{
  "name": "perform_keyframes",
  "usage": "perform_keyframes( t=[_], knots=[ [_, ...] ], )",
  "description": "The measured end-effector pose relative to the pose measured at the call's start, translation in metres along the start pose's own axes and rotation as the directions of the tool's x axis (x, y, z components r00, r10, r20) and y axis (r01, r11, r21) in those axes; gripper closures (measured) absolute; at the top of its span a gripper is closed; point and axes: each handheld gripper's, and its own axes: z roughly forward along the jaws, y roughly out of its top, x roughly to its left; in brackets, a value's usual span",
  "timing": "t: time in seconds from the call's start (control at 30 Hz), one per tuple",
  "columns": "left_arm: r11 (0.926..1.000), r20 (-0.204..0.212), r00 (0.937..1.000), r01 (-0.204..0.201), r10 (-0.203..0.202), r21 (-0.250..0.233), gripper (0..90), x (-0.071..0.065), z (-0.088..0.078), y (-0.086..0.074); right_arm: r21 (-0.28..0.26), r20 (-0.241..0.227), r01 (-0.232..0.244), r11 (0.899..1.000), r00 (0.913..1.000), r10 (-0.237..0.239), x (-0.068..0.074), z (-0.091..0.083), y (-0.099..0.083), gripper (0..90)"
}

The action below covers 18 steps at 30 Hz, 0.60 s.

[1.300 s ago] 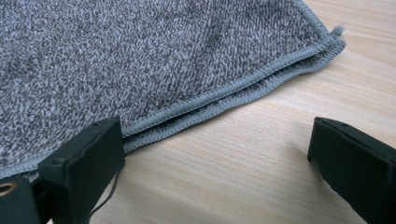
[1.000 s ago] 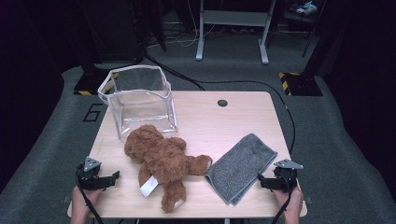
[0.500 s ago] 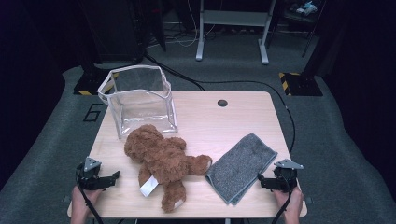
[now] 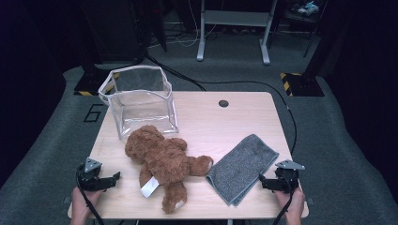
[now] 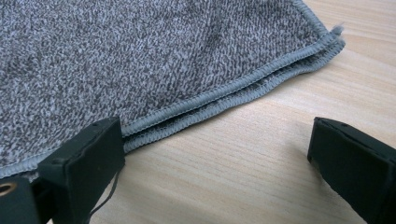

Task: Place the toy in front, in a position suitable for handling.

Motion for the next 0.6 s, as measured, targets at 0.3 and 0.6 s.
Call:
perform_keyframes(
  t=[0.3,0.6],
  knots=[
    [1.0,0.023,0.9997,-0.006,0.006,0.0,10.5,0.002,-0.002,0.002,0.009,-0.018,-0.002,1.0,0.9998,0.002,-0.002,-0.003,0.001,2.1],
    [0.999,0.071,0.9971,-0.023,0.026,-0.037,10.5,-0.002,-0.017,0.019,-0.026,-0.064,0.013,1.0,0.9978,-0.015,0.014,-0.024,0.028,2.4]
  ],
)
